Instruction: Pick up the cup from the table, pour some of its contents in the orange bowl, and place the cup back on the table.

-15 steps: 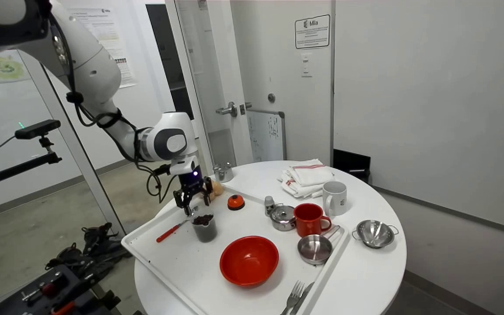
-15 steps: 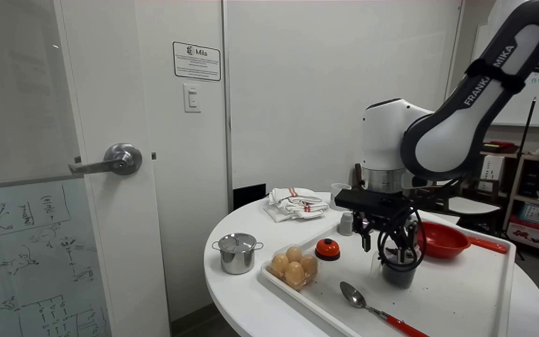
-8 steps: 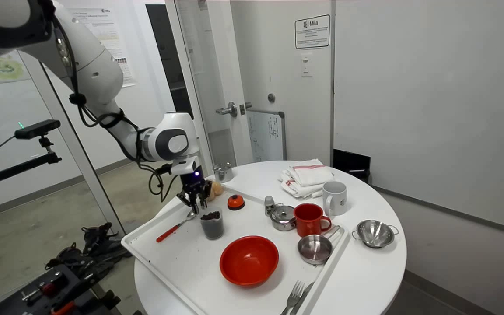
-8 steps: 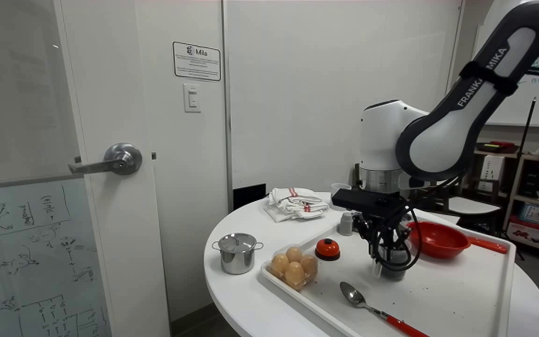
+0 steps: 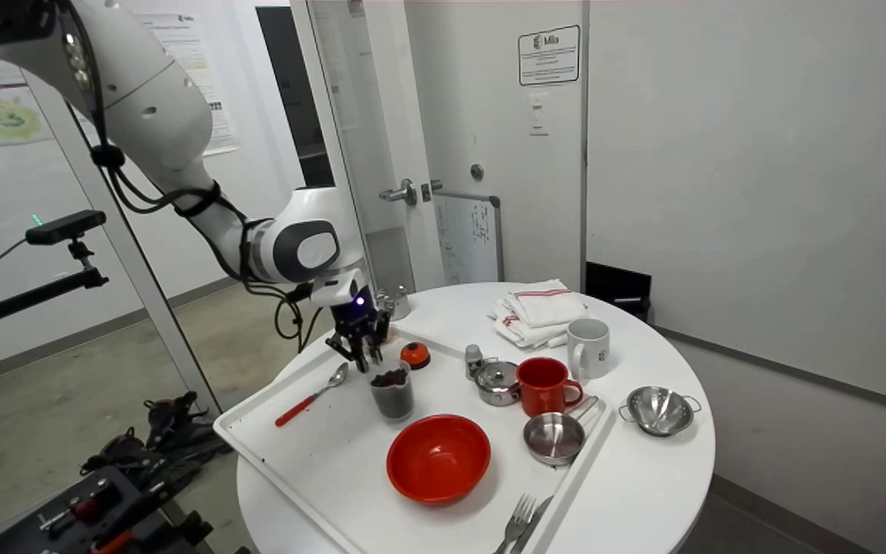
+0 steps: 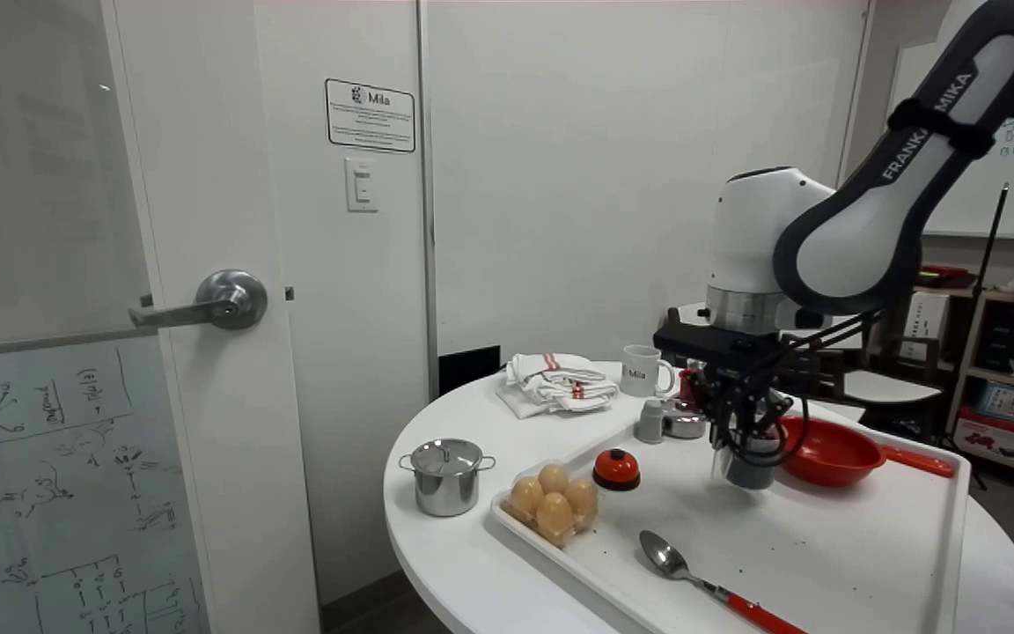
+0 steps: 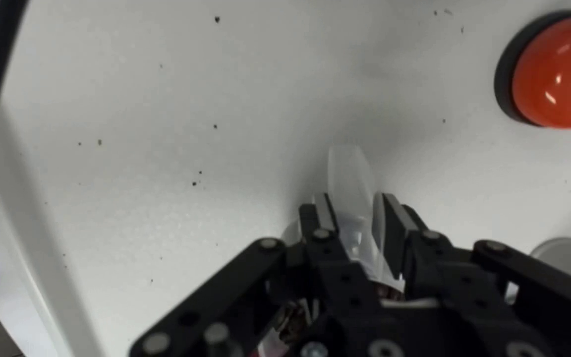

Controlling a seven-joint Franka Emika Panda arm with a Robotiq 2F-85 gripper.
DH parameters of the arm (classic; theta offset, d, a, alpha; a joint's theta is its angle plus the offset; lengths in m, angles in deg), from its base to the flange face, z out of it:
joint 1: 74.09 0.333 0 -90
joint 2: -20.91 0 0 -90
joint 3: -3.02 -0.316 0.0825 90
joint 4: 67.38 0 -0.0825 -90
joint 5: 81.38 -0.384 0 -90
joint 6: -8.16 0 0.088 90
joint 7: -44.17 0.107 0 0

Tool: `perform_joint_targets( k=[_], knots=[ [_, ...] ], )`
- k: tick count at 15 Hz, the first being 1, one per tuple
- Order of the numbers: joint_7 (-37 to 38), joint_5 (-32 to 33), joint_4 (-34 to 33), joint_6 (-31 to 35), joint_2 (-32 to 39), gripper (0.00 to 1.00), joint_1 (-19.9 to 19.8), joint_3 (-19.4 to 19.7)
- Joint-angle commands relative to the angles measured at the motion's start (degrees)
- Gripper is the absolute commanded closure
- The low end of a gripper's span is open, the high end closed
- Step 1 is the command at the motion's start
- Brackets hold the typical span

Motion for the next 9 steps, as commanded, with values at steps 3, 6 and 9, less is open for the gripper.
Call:
perform_joint_targets(
  k=[3, 6, 9],
  knots=[
    [-14.3, -9.2, 13.3, 9.2, -11.0, 0.93, -10.4, -3.5],
    [-27.9, -19.9, 15.3, 9.8, -13.7, 0.93, -17.6, -9.2],
    [-40.7, -30.5, 15.0, 7.2, -15.5, 0.93, -24.9, -15.6]
  ],
)
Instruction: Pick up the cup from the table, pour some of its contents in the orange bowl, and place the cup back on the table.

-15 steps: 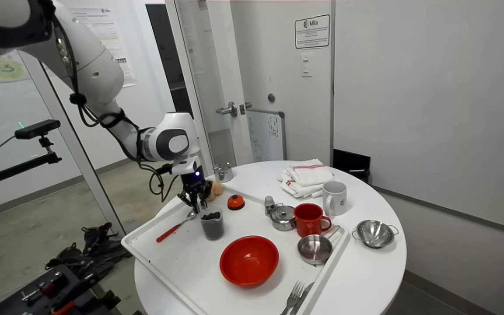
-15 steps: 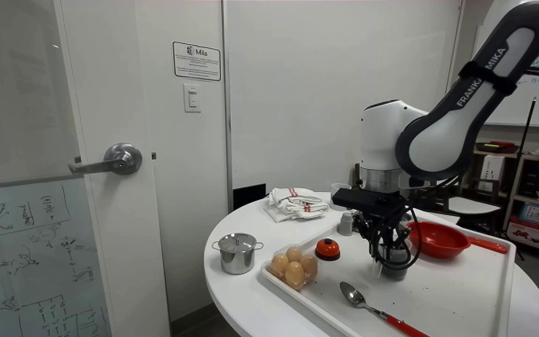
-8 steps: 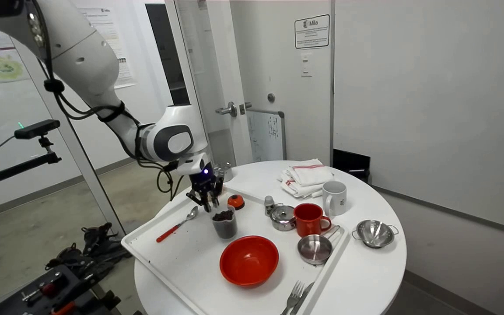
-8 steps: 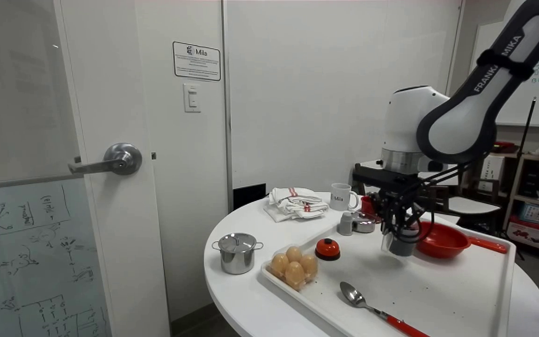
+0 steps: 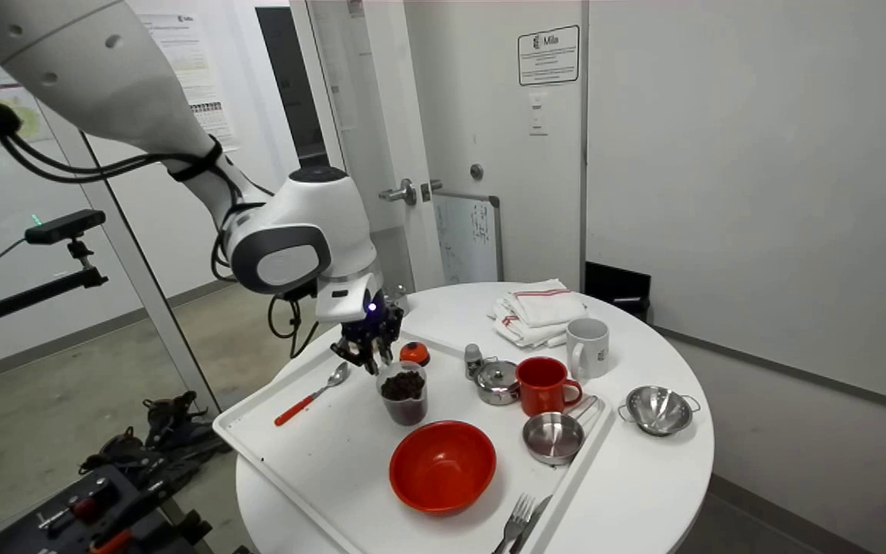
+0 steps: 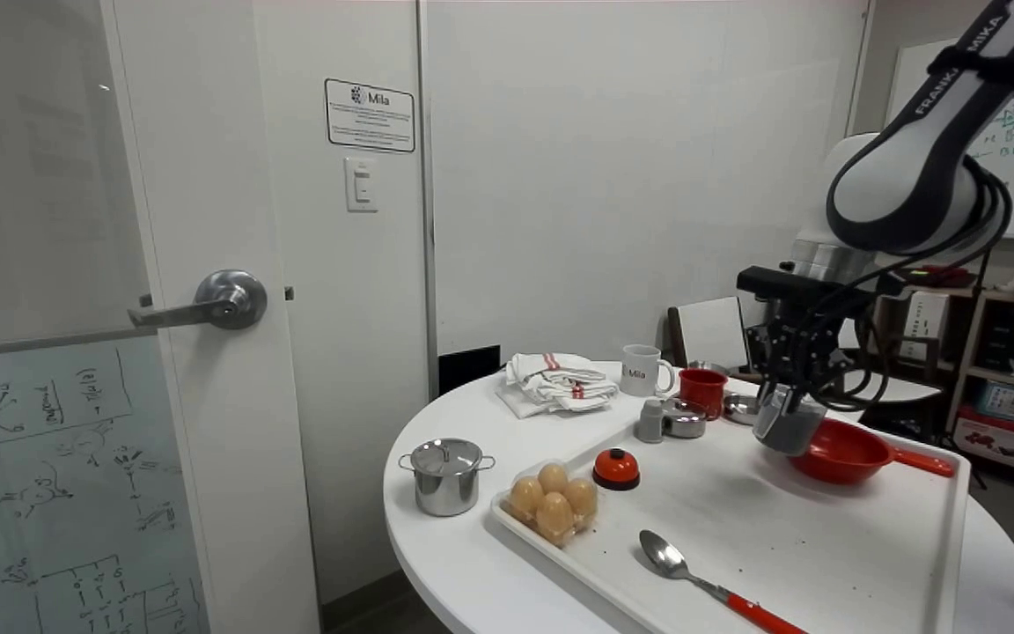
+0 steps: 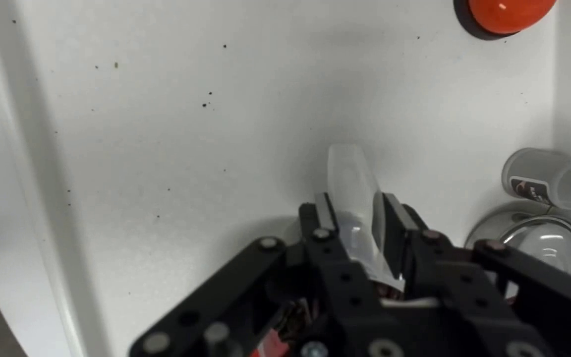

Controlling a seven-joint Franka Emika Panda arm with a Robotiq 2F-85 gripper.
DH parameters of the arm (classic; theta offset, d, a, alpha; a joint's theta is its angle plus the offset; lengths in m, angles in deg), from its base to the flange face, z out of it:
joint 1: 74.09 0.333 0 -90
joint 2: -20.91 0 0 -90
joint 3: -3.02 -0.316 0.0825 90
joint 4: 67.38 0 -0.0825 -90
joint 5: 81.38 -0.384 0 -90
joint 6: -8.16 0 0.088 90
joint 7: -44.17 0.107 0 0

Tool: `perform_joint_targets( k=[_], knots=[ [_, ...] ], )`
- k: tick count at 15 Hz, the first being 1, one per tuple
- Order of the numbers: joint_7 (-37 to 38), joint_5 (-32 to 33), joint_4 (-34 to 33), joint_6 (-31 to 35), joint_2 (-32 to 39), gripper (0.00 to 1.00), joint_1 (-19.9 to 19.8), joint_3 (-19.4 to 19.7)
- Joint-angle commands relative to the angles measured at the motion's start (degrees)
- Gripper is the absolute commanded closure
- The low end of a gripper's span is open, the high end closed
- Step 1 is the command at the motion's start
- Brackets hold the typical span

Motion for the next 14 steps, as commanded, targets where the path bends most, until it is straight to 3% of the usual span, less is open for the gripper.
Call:
perform_joint_targets(
  k=[1, 4, 8, 9, 14],
  knots=[
    [-15.5, -12.6, 1.2, -2.1, -4.1, 0.93, -9.0, -8.2],
    [-26.0, -23.3, 0.4, -5.5, -5.1, 0.93, -15.1, -11.8],
    [-36.2, -32.8, -0.1, -12.5, -5.4, 0.93, -21.0, -11.4],
    [-40.1, -36.4, -0.8, -16.1, -5.3, 0.93, -14.9, -3.6],
    [-51.2, -37.5, -2.3, -28.0, -3.5, 0.93, -11.5, 6.2]
  ],
)
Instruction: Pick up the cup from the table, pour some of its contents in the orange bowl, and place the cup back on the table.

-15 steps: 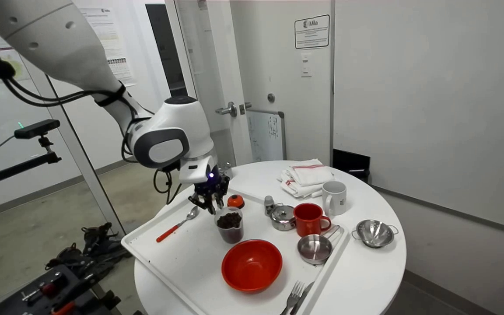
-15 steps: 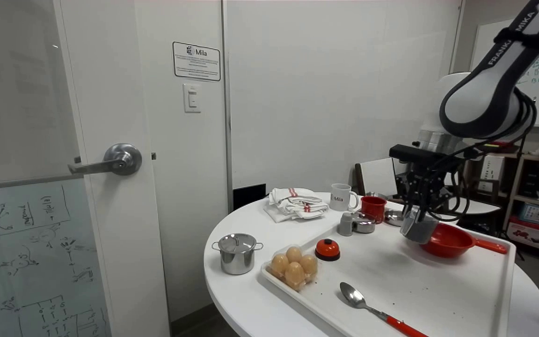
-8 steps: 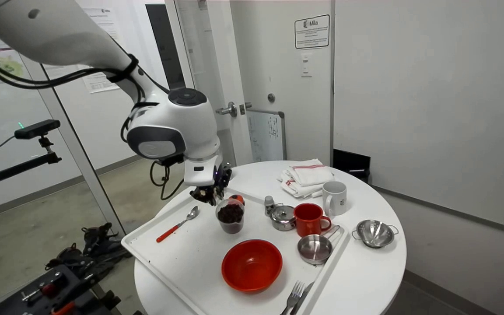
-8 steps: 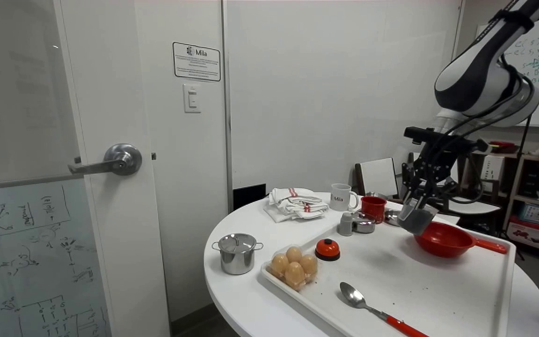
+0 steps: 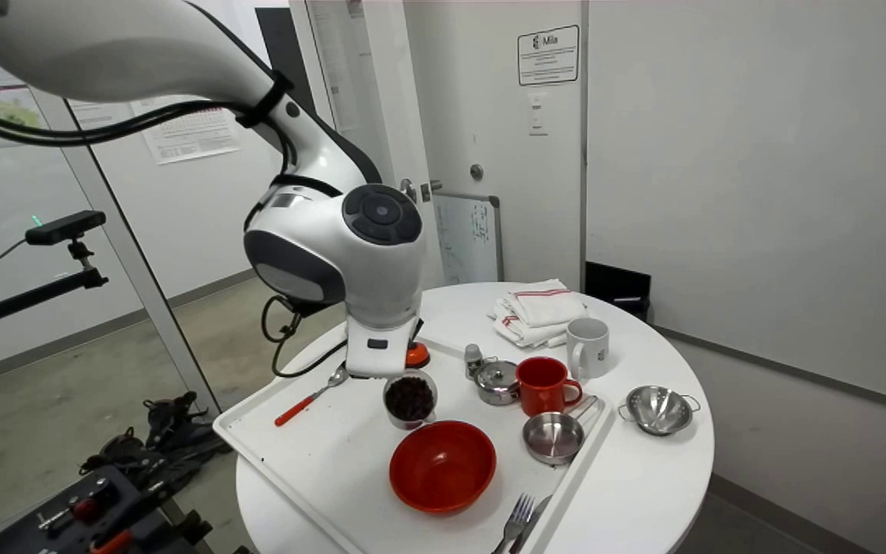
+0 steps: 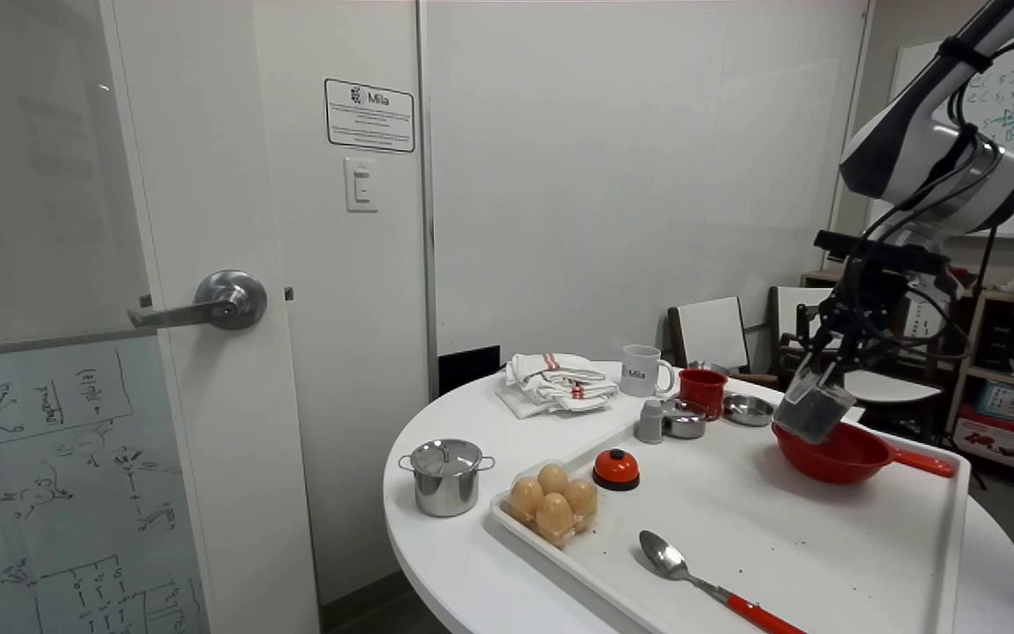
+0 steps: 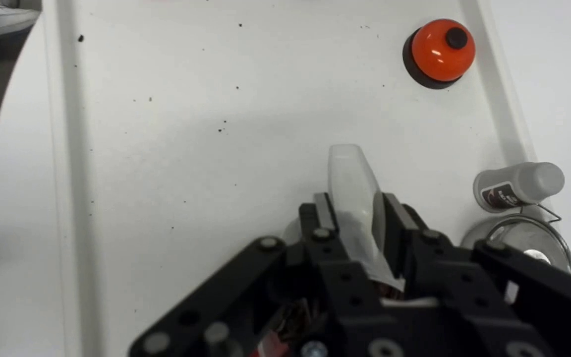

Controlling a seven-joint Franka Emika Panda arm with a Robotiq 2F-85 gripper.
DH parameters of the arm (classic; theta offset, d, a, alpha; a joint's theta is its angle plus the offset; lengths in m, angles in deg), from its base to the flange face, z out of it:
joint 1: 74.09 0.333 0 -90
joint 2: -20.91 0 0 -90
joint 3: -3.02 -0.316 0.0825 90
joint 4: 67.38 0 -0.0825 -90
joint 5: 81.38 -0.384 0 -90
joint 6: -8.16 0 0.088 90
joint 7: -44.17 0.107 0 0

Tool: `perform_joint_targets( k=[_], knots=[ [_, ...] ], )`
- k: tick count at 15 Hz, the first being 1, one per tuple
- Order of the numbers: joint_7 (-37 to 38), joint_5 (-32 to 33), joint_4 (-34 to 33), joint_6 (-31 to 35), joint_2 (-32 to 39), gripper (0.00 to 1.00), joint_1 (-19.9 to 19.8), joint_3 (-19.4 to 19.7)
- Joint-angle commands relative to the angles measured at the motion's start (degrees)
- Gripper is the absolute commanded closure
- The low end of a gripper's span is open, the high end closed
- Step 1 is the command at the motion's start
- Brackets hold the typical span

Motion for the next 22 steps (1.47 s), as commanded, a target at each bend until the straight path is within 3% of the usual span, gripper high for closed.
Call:
perform_joint_targets(
  k=[1, 6, 8, 9, 11, 12, 16, 22],
  knots=[
    [-8.1, -1.3, -1.7, -7.7, 0.9, 0.93, 3.7, 6.0],
    [-16.0, -2.8, -2.8, -15.3, 2.6, 0.93, 5.1, 9.4],
    [-13.8, -1.6, -1.6, -13.7, 1.7, 0.93, 6.7, 10.5],
    [-14.0, -1.7, -1.6, -13.8, 2.0, 0.74, 6.9, 10.9],
    [-14.0, -1.6, -1.6, -13.7, 2.2, 0.74, 7.4, 11.5],
    [-14.0, -1.6, -1.6, -13.7, 2.2, 0.93, 7.5, 11.5],
    [-5.1, -6.5, -4.6, -13.8, 4.7, 0.93, 7.6, 12.6],
    [-0.5, -15.1, -7.0, -18.7, 6.9, 0.93, 3.9, 16.8]
  ],
)
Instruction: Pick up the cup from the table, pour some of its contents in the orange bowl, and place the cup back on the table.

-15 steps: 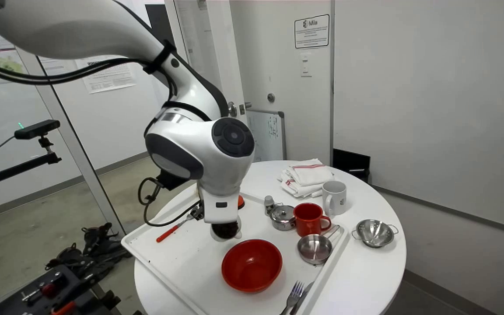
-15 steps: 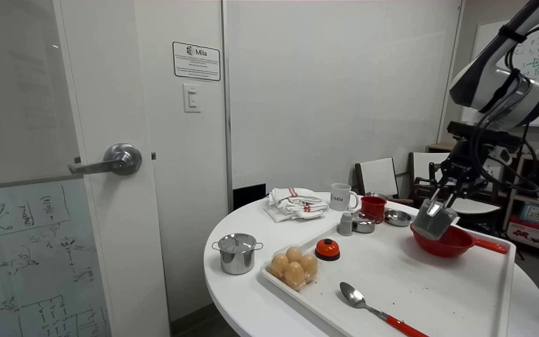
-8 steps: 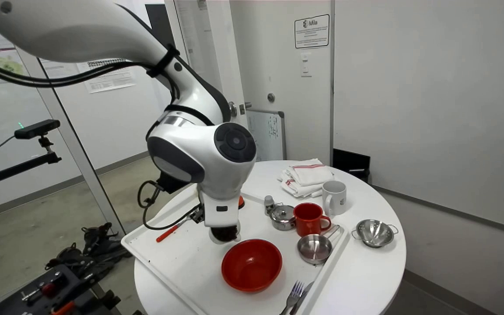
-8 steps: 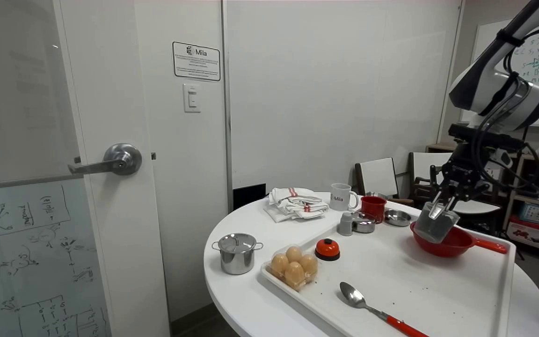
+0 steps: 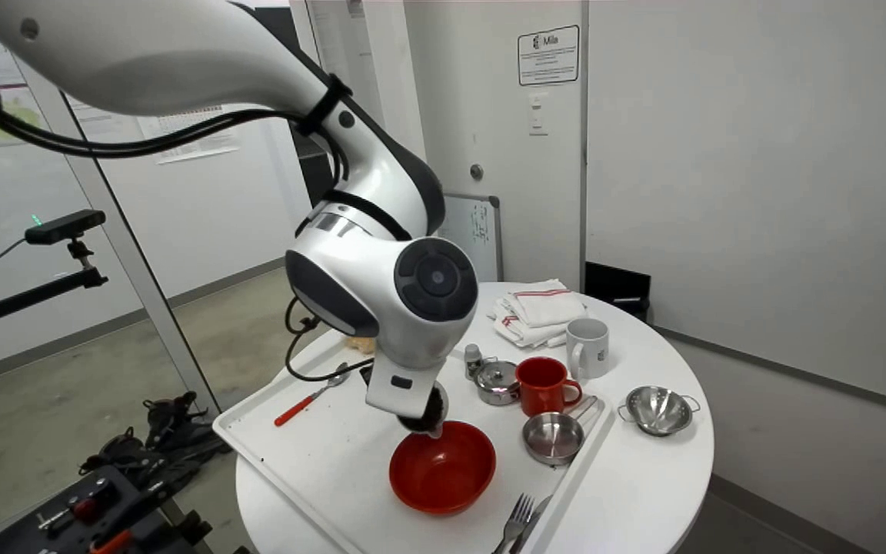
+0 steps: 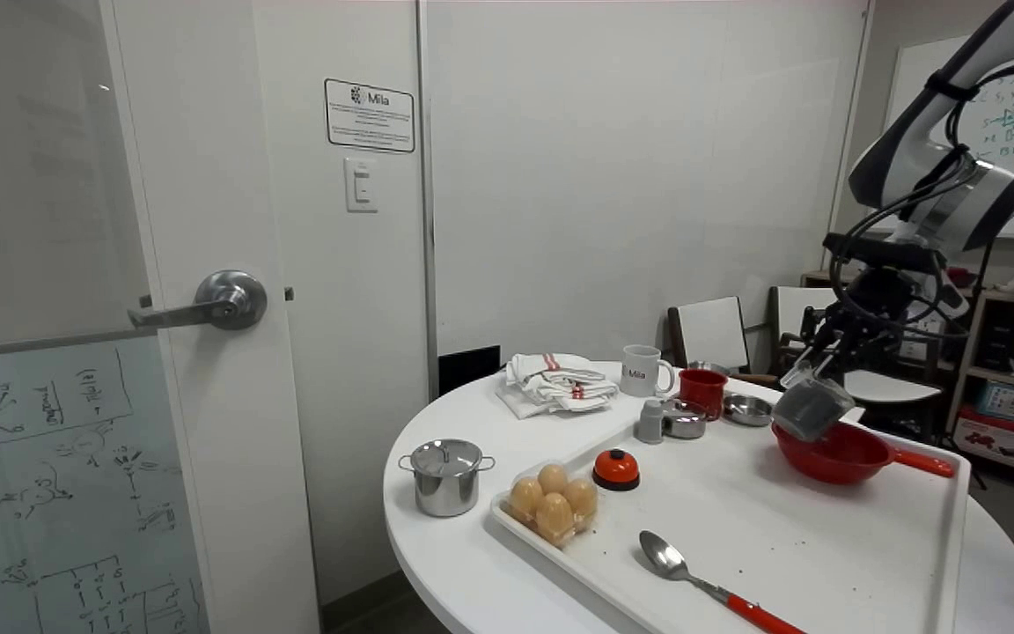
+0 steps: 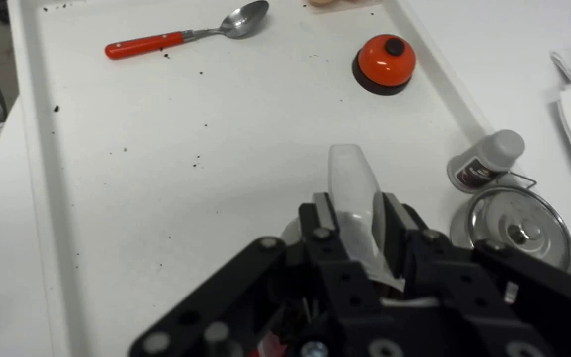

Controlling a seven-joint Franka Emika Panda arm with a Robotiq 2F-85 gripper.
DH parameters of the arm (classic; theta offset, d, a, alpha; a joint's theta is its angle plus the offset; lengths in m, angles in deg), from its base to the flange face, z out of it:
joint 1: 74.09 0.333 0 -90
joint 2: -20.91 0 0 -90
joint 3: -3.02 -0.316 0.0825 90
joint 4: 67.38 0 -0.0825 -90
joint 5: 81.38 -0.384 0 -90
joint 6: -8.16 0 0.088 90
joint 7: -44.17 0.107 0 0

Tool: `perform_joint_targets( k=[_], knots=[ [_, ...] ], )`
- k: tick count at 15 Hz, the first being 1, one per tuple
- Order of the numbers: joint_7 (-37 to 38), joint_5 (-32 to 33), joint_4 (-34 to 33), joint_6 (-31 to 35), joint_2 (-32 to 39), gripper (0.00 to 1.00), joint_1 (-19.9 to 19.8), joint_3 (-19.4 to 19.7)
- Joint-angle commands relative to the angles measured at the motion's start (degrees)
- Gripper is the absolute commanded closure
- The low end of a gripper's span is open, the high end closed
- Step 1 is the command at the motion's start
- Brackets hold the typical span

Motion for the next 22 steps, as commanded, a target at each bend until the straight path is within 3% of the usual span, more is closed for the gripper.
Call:
perform_joint_targets(
  k=[1, 7, 11, 18, 22],
  knots=[
    [1.9, -5.3, -1.7, -6.4, 1.4, 0.93, -2.8, 2.8],
    [1.9, -15.3, -2.0, -18.5, 3.8, 0.93, -6.6, 4.7],
    [1.6, -18.1, -2.1, -23.5, 5.2, 0.93, -7.2, 5.6],
    [2.4, -9.2, -2.7, -16.6, 4.4, 0.93, -1.5, 6.1],
    [3.3, -2.1, -1.7, -9.2, 1.6, 0.93, 3.4, 5.8]
  ],
)
